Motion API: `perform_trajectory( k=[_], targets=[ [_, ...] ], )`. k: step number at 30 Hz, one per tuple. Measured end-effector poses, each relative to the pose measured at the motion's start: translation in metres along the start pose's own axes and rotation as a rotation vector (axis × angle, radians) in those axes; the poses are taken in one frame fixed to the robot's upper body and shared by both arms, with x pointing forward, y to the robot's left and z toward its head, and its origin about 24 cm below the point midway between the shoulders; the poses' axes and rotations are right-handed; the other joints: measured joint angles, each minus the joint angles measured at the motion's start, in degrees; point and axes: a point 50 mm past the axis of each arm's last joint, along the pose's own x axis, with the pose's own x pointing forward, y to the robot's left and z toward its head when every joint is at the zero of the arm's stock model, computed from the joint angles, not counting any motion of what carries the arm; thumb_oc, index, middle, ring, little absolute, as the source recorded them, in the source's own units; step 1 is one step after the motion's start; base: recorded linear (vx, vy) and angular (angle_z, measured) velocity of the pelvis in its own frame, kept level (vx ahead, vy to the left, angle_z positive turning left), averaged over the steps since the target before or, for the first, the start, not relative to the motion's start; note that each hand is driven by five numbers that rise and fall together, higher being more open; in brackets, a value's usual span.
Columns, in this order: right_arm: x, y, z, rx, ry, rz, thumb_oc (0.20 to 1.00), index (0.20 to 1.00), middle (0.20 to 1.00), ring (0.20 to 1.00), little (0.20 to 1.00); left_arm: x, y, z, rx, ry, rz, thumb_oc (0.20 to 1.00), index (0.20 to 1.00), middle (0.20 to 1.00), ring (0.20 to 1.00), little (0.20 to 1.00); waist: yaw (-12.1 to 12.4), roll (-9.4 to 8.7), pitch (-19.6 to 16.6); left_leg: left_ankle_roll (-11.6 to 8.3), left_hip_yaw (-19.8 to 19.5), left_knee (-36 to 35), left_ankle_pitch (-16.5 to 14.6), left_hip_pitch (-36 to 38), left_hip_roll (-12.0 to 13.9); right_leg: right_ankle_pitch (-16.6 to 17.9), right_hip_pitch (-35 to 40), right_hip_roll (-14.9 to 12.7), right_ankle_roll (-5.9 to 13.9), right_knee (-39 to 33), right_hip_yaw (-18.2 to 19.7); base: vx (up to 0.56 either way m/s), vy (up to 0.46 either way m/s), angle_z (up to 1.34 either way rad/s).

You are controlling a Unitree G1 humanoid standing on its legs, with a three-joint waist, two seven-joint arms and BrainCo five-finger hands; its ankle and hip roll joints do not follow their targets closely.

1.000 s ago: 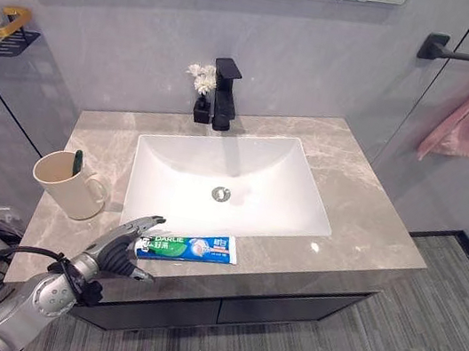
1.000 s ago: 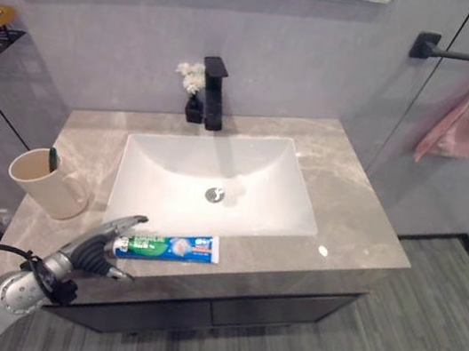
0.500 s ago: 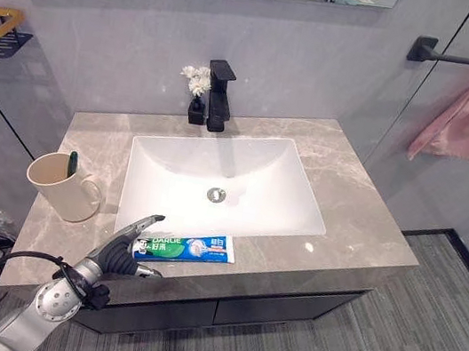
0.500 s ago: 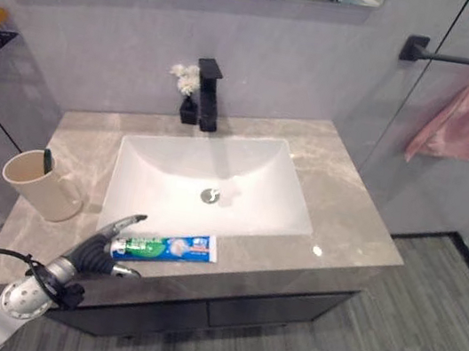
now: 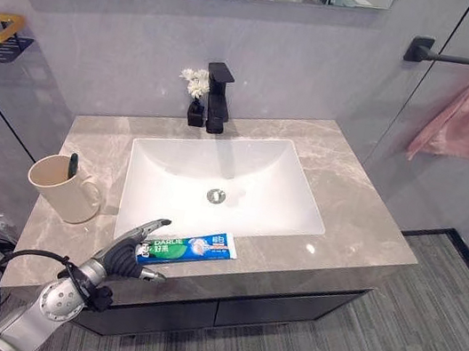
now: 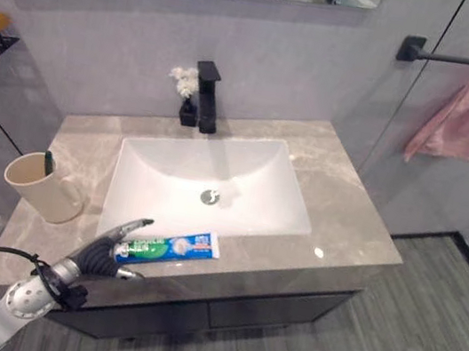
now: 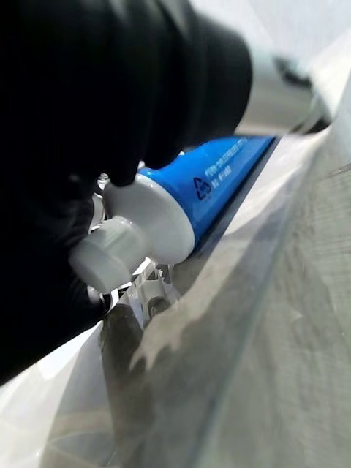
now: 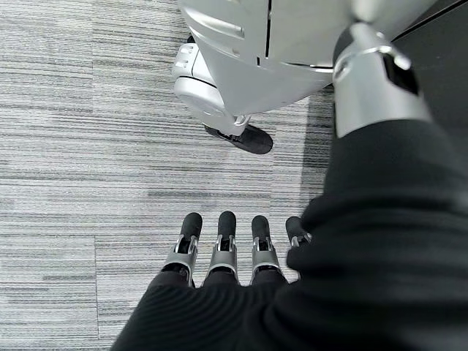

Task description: Put brush and paste in cup on sink, flatten towel.

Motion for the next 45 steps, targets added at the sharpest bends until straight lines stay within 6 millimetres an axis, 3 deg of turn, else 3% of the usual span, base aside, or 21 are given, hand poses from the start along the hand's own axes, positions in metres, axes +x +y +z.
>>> perform_trajectory(
  k=[16, 18, 20, 26, 30, 32, 35, 38, 45],
  targets=[
    [0.0, -0.003, 0.002, -0.001, -0.004, -0.005, 1.0, 1.0, 1.0, 1.0, 1.0, 0.003, -0.001, 0.002, 0.004, -0.011, -0.017, 0.749, 0.749, 0.749, 0.749, 0.749, 0.0, -0.03, 0.0, 0.0, 0.6, 0.0, 0.0, 0.2, 0.0, 0.3, -0.2, 0.2, -0.09, 0.0, 0.7, 0.0, 0.0, -0.02],
    [0.0, -0.003, 0.002, -0.002, -0.005, -0.006, 1.0, 1.0, 1.0, 1.0, 1.0, 0.003, -0.001, 0.002, 0.004, -0.01, -0.017, 0.718, 0.718, 0.718, 0.718, 0.718, 0.0, -0.03, 0.0, 0.0, 0.6, 0.0, 0.0, 0.2, 0.0, 0.3, -0.2, 0.2, -0.12, 0.0, 0.7, 0.0, 0.0, 0.0],
    [0.0, -0.004, 0.004, -0.002, -0.007, -0.007, 1.0, 1.0, 1.0, 1.0, 1.0, 0.005, 0.001, 0.002, 0.007, -0.006, -0.012, 0.598, 0.598, 0.598, 0.598, 0.598, 0.0, -0.01, 0.0, 0.0, 0.6, 0.0, 0.0, 0.3, 0.0, 0.4, -0.1, 0.2, -0.16, 0.0, 0.7, 0.0, 0.0, 0.0],
    [0.0, -0.006, 0.006, -0.004, -0.011, -0.011, 1.0, 1.0, 1.0, 1.0, 1.0, 0.013, 0.008, 0.001, 0.02, 0.004, 0.006, 0.536, 0.536, 0.536, 0.536, 0.536, -0.2, 0.22, -0.1, 0.02, 0.7, 0.0, 0.0, 1.0, 0.1, 0.4, 0.2, 0.3, -0.2, 0.0, 0.8, 0.0, 0.0, -0.01],
    [0.0, -0.009, 0.006, 0.011, -0.012, -0.021, 1.0, 1.0, 1.0, 1.0, 1.0, 0.016, 0.011, 0.001, 0.025, 0.006, 0.015, 0.438, 0.438, 0.438, 0.438, 0.438, -0.2, 0.53, -0.3, 0.02, 0.7, 0.0, 0.0, 1.0, 0.1, 0.4, 0.3, 0.3, -0.21, 0.0, 0.8, 0.0, 0.0, 0.0],
    [0.0, -0.01, 0.006, 0.016, -0.011, -0.024, 1.0, 1.0, 1.0, 1.0, 1.0, 0.018, 0.013, 0.001, 0.029, 0.007, 0.02, 0.438, 0.438, 0.438, 0.438, 0.438, -0.2, 0.67, -0.3, 0.02, 0.7, 0.0, 0.0, 1.0, 0.1, 0.4, 0.3, 0.3, -0.22, 0.0, 0.8, 0.0, 0.0, 0.0],
    [0.0, -0.012, 0.005, 0.047, -0.011, -0.029, 1.0, 1.0, 1.0, 1.0, 1.0, 0.02, 0.015, 0.001, 0.039, 0.009, 0.027, 0.363, 0.363, 0.363, 0.363, 0.363, -0.3, 0.91, -0.4, 0.02, 0.7, 0.0, 0.0, 1.1, 0.1, 0.4, 0.3, 0.3, -0.25, 0.0, 0.8, 0.0, 0.0, 0.0],
    [-0.001, -0.016, 0.003, 0.129, -0.009, -0.049, 1.0, 1.0, 1.0, 1.0, 1.0, 0.02, 0.016, 0.0, 0.046, 0.017, 0.031, 0.2, 0.2, 0.2, 0.2, 0.2, -0.5, 1.26, -0.7, 0.02, 0.7, 0.0, 0.0, 1.1, 0.1, 0.4, 0.4, 0.3, -0.24, 0.0, 0.8, 0.0, 0.0, 0.0],
    [-0.003, -0.023, -0.009, 0.31, 0.022, -0.086, 1.0, 1.0, 1.0, 1.0, 1.0, 0.015, 0.007, -0.004, 0.077, 0.032, -0.004, 0.2, 0.2, 0.2, 0.2, 0.2, -0.9, 1.24, -1.1, 0.18, 0.8, 0.0, -0.4, 1.9, 0.2, 0.1, 1.5, 0.4, -0.06, 0.0, 0.8, 0.0, 0.0, 0.0]
  ],
)
